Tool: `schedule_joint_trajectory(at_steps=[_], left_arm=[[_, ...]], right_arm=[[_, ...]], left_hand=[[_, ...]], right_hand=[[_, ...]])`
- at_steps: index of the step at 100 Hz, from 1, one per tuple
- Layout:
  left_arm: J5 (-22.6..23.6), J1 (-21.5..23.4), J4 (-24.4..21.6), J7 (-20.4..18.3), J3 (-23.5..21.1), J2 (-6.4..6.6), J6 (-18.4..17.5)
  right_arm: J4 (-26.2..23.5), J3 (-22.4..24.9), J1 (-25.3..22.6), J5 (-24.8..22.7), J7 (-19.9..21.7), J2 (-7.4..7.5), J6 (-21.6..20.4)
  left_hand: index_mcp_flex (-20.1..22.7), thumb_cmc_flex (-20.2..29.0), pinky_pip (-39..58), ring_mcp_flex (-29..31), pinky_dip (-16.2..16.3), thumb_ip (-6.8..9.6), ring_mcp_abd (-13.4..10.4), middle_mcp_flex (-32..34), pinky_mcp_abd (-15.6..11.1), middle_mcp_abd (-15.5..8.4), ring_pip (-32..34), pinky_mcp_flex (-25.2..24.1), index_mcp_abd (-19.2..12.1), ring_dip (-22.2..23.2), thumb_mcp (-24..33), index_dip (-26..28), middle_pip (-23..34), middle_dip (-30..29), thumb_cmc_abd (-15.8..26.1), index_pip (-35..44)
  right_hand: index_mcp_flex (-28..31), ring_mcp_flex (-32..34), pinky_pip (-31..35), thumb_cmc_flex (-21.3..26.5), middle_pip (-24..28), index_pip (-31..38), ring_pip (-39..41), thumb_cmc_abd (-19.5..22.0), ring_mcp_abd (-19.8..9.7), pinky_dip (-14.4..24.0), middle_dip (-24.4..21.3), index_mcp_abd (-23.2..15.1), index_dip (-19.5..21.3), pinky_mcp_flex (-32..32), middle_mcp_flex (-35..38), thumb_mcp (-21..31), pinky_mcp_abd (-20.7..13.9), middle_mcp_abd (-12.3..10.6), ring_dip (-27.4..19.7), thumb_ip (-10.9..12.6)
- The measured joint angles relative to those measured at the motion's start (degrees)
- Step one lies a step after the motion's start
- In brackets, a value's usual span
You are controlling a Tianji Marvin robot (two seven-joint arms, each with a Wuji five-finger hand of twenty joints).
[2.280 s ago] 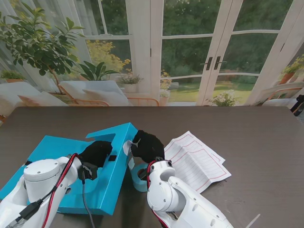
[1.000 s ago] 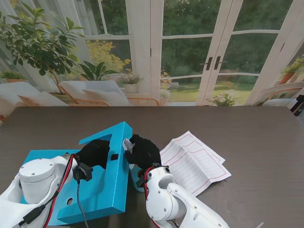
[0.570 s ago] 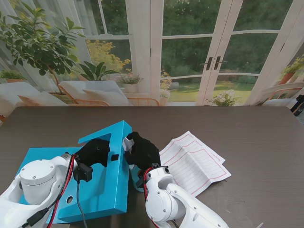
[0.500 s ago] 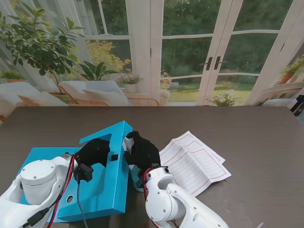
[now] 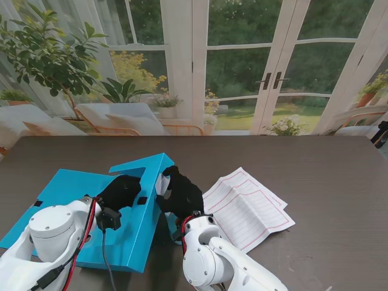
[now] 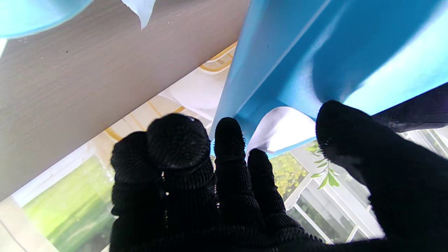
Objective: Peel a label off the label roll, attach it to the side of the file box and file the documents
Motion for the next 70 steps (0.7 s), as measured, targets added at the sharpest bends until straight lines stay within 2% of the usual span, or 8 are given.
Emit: schedule_joint_trajectory(at_steps=[16, 31, 41, 43, 52, 61, 70], left_arm=[[-0.96, 0.21, -0.20, -0.12, -0.16, -0.07, 0.90], [-1.47, 0.35, -0.44, -0.33, -0.32, -0.07, 1.78], [-1.63, 0.36, -0.46, -0.57, -0.39, -0.06, 2.05], [-1.64, 0.37, -0.46, -0.61, -0.39, -0.06, 2.06], [-1.75, 0.39, -0.46, -0.68, -0.39, -0.04, 2.12], [-1.75, 0.43, -0.46, -0.95, -0.46, -0.01, 2.11], [-1.65, 0.45, -0.45, -1.26, -0.52, 0.02, 2.00]], right_arm=[[0.55, -0.15, 0.10, -0.17, -0.95, -0.57, 1.15], [0.73, -0.16, 0.15, -0.20, -1.13, -0.80, 1.83], [0.80, -0.16, 0.20, -0.47, -1.12, -0.80, 2.36], [0.80, -0.17, 0.22, -0.52, -1.07, -0.80, 2.43], [0.78, -0.17, 0.27, -0.70, -0.73, -0.74, 2.71], [0.74, -0.16, 0.29, -1.02, -0.62, -0.69, 3.12], [0.81, -0.27, 0.34, -1.29, -1.02, -0.73, 3.48]], left_hand=[[-0.20, 0.00, 0.00, 0.00, -0.55, 0.00, 0.01, 0.00, 0.21, 0.00, 0.05, -0.06, 0.05, 0.01, 0.00, 0.20, 0.56, 0.54, 0.00, 0.14], [-1.11, 0.00, 0.00, 0.00, -0.55, 0.00, 0.21, 0.00, 0.77, 0.00, 0.50, -0.47, 0.10, 0.02, -0.23, 0.57, 1.27, 1.30, 0.00, 0.17], [-1.38, 0.00, 0.00, 0.00, -0.55, 0.00, 0.24, 0.00, 0.87, 0.00, 0.73, -0.68, 0.16, 0.04, -0.24, 0.75, 1.47, 1.79, 0.00, 0.17], [-1.53, 0.00, 0.00, 0.00, -0.55, 0.00, 0.24, 0.00, 0.88, 0.00, 0.76, -0.70, 0.16, 0.04, -0.24, 0.79, 1.49, 2.07, 0.00, 0.17], [-1.64, 0.00, 0.00, 0.00, -0.55, -0.04, 0.26, 0.00, 0.90, 0.00, 0.83, -0.75, 0.25, 0.04, -0.26, 0.82, 1.65, 2.17, 0.00, 0.17], [-1.68, 0.00, 0.00, 0.00, -0.55, -0.04, 0.27, 0.00, 0.90, 0.00, 0.85, -0.76, 0.28, 0.05, -0.26, 0.88, 1.80, 2.27, 0.00, 0.17], [-1.71, 0.00, 0.00, 0.01, -0.55, -0.27, 0.27, 0.00, 0.91, 0.00, 0.89, -0.76, 0.29, 0.06, -0.32, 1.05, 1.89, 2.42, 0.01, 0.15]], right_hand=[[-1.13, -0.86, 0.24, -2.54, 1.09, 6.74, 0.58, -0.13, -0.01, 0.03, -0.84, -0.20, 3.21, -0.68, -3.68, -0.35, -0.17, -0.11, -0.30, 0.00], [-1.15, -3.97, 0.24, -2.80, 1.37, 7.09, 1.47, -0.15, -0.12, 0.04, -0.89, -0.21, 3.50, -0.94, -7.26, -1.10, -0.64, -0.11, -0.32, -0.15], [-1.72, -5.46, 0.24, -3.43, 1.80, 3.98, 1.52, -0.18, -0.14, 0.05, -1.13, -0.97, 2.37, -2.00, -9.99, -1.67, -0.75, -0.11, -0.32, -0.40], [-1.74, -6.38, 0.24, -3.43, 1.80, 2.48, 1.52, -0.18, -0.16, 0.05, -1.20, -1.64, 1.68, -2.76, -10.35, -1.71, -0.78, -0.11, -0.32, -0.41], [-1.74, -7.15, 0.25, -3.44, 2.30, 3.55, 1.63, -0.18, -0.39, 0.07, -1.28, -4.08, 1.67, -3.38, -12.30, -2.13, -1.51, -0.11, -0.32, -0.42], [-1.74, -8.18, 0.25, -3.45, 4.05, 7.93, 2.22, -0.22, -0.53, 0.15, -1.08, -7.78, 4.85, -3.42, -15.15, -3.16, -1.68, -0.11, -0.32, -0.89], [-1.74, -8.74, 0.25, -3.46, 5.44, 12.39, 2.63, -0.48, -0.80, 0.30, -0.14, -9.54, 7.94, -3.43, -17.37, -3.26, -2.15, -0.11, -0.32, -0.90]])
